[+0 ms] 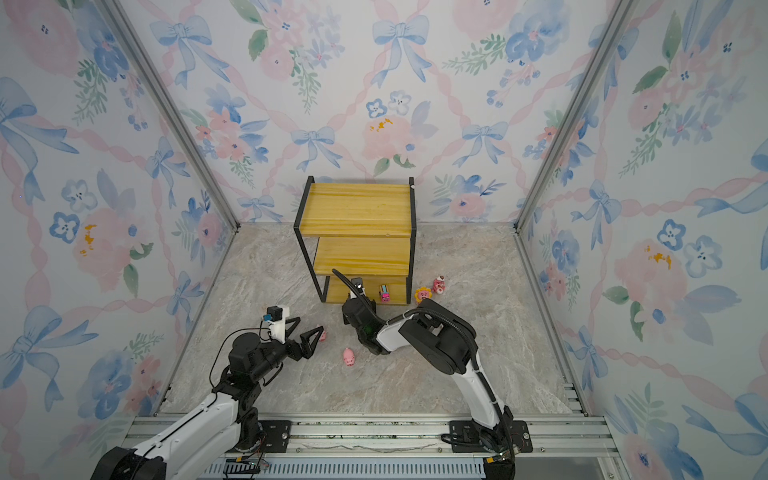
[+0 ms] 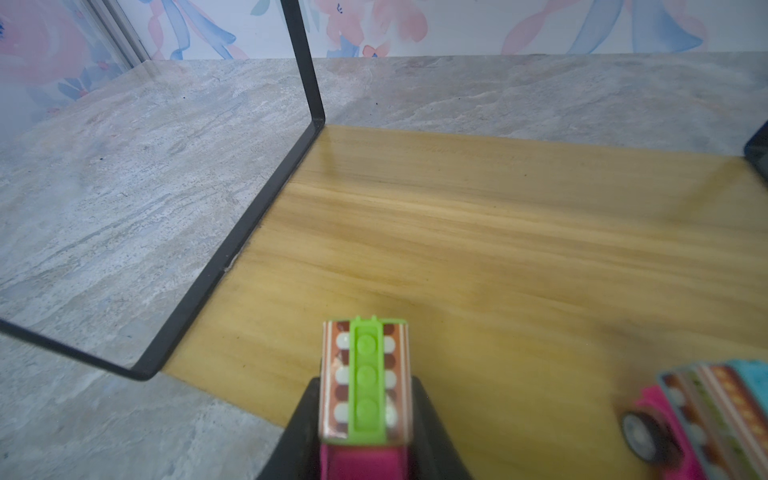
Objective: Place and organize the plastic toys onto the shelf
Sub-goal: 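Lower the car onto the bottom shelf board beside the blue-roofed car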
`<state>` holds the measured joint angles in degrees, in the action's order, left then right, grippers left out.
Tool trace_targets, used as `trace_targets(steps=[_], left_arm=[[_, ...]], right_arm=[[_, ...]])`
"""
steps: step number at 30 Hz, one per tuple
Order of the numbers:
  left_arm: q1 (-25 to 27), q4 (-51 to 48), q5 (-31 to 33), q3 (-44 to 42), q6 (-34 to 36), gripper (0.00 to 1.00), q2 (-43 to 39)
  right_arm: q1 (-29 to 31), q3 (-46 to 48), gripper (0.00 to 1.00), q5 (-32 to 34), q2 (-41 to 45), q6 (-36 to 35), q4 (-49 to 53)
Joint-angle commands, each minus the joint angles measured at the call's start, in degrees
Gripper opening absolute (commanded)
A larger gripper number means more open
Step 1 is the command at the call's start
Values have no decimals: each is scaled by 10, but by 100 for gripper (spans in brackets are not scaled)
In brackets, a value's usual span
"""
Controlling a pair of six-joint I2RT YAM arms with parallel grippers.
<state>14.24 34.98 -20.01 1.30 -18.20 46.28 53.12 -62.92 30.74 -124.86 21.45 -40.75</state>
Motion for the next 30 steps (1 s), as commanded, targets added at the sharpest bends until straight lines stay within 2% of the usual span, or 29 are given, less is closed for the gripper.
trace_targets(steps=[1,30], left_arm=[[3,-1,-3,5,8,98,-4],[3,-1,-3,1,7,98,-14]], right_arm=[[-6,-3,21,19,-13,6,-12],[-13,-45,21,52,-26,24,59]])
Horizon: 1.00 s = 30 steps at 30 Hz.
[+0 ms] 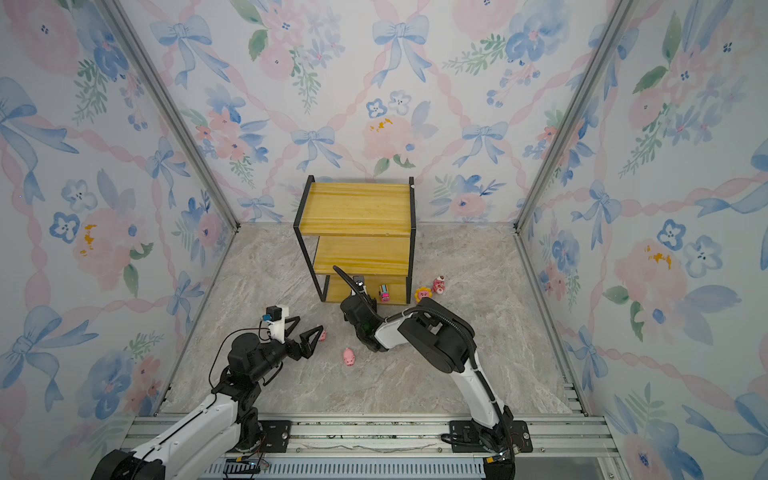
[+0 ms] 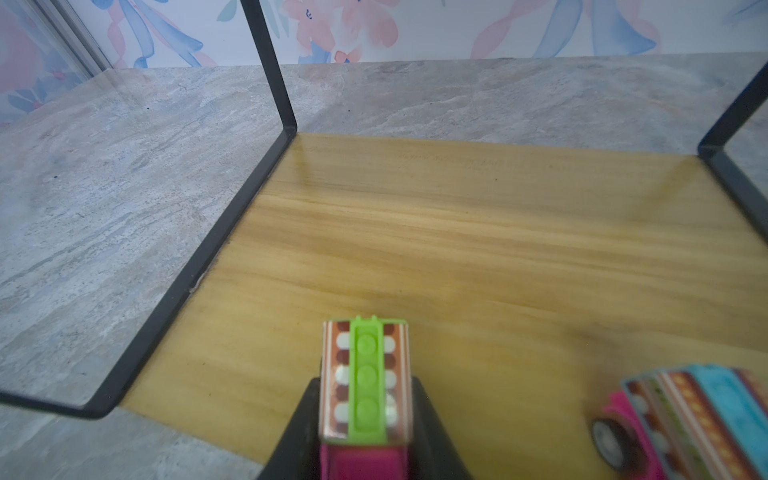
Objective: Place and organize the plastic toys onto the shelf
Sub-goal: 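Lower the car onto the bottom shelf board beside the blue-roofed car, then open the right gripper to release the green-roofed car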
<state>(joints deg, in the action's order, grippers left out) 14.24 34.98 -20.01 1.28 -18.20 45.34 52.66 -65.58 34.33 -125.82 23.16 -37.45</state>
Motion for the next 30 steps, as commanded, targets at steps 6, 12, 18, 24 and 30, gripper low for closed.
trace_targets(steps=[6,12,18,24,30], left_arm=[[3,-1,-4,1,7,98,-5],[3,0,-4,-1,7,98,-9],[3,-1,-5,-1,7,98,-9],[3,-1,-5,0,7,98,-8],[3,-1,-6,0,7,98,-9]], right_arm=[[-8,-19,21,18,-16,8,28],[-8,-19,22,17,-16,9,27],[-8,-18,29,14,-16,7,24],[-8,-9,46,16,-13,8,13],[-6,6,58,16,-7,3,-3]])
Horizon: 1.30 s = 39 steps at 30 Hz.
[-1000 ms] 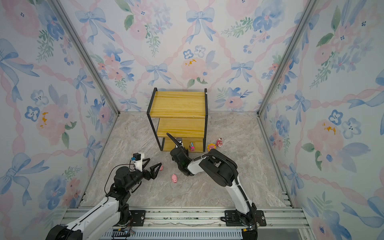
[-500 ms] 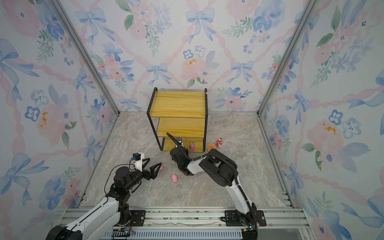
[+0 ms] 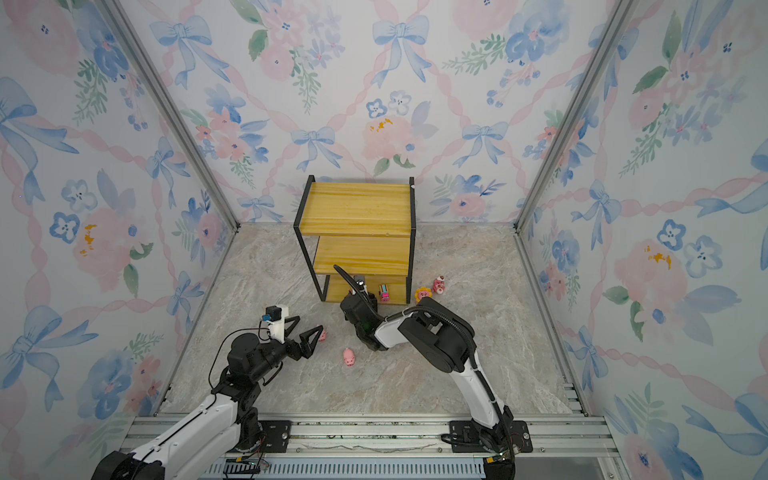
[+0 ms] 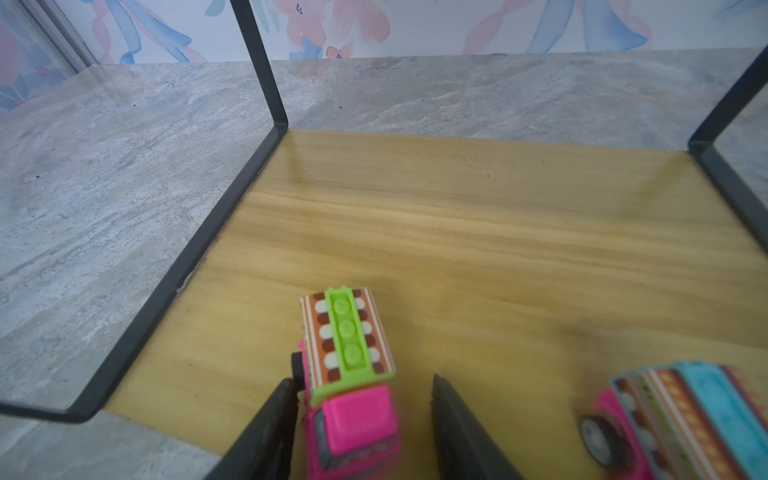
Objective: Place and organize the plastic toys onto the shelf
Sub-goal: 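Open the right gripper to release the green-roofed car, then withdraw the right gripper from the shelf toward the green-and-white toy truck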
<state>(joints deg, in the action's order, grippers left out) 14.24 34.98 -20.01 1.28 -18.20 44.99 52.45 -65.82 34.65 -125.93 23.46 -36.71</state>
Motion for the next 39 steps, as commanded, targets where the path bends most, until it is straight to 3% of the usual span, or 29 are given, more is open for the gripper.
trace_targets(steps=[1,11,20,28,34,39], left_arm=[[3,0,-5,0,7,98,-6],[3,-1,-5,0,6,98,-5],[3,-1,-5,-1,7,98,-5],[3,-1,-5,-1,9,98,-6],[3,0,-6,-1,9,98,-5],[5,-1,-8,3,8,98,3]], right_arm=[[-3,11,60,13,-4,0,-13],[12,73,71,8,44,-14,-49],[51,149,77,-5,151,-44,-18],[61,210,78,-34,284,-46,112],[47,237,67,-25,410,-61,242],[-19,268,62,-37,542,18,377]])
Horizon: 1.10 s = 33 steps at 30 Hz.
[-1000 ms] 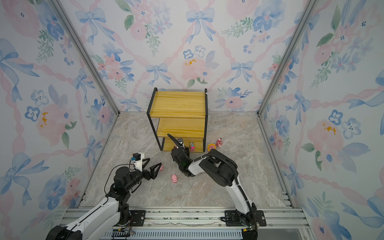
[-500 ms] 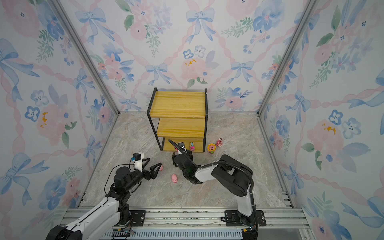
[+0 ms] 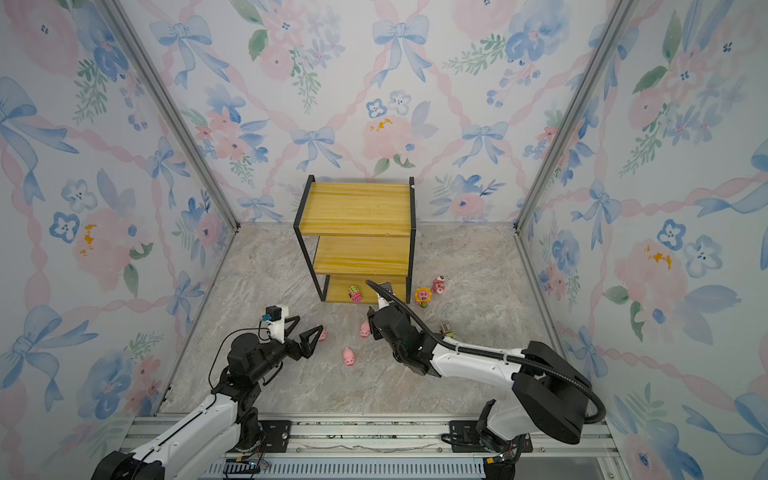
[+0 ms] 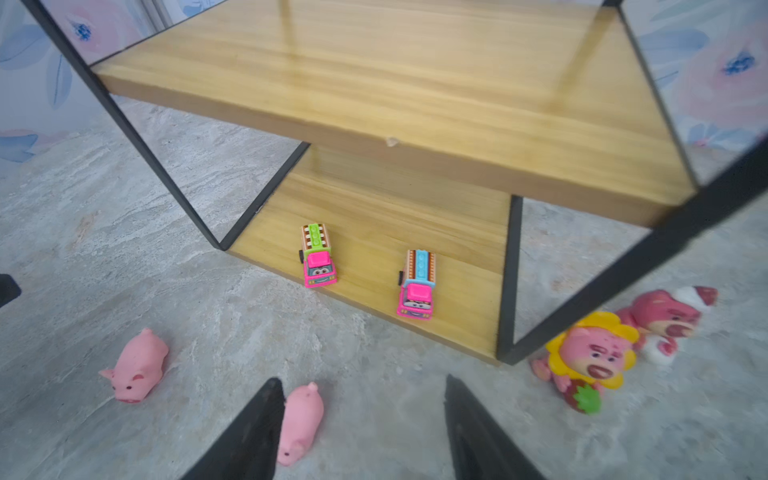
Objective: Place and organize the plastic toys onto the shelf
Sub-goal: 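Withdraw the right gripper from the shelf toward the green-and-white toy truck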
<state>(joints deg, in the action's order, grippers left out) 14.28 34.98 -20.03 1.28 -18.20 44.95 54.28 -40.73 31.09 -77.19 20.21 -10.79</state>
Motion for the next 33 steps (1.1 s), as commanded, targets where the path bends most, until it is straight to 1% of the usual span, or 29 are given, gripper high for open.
trace_targets(steps=[1,4,6,8,12,15,18,22,26,30,33], left_arm=[[5,-1,-9,4,7,98,6],[7,-1,-10,8,8,98,18],[8,-1,-6,12,8,98,27],[10,-1,-3,15,9,97,36],[16,0,-5,23,8,97,50],[26,-1,5,28,7,96,54],[39,0,15,32,1,96,55],[64,-5,38,38,-3,96,65],[84,-5,61,44,-8,96,82],[93,-5,82,51,-16,97,99],[96,-5,92,62,-24,96,117]], right_arm=[[-54,23,61,-2,83,75,157],[-103,47,60,-13,165,129,241],[-119,63,59,-13,209,149,276],[-135,71,59,-15,236,185,317],[-153,77,59,-24,244,244,401],[-156,95,58,-29,228,279,422],[-159,117,59,-37,211,302,416],[-184,134,60,-55,191,298,400],[-217,151,60,-76,197,279,378],[-258,160,58,-109,212,245,356],[-273,159,58,-118,219,215,347]])
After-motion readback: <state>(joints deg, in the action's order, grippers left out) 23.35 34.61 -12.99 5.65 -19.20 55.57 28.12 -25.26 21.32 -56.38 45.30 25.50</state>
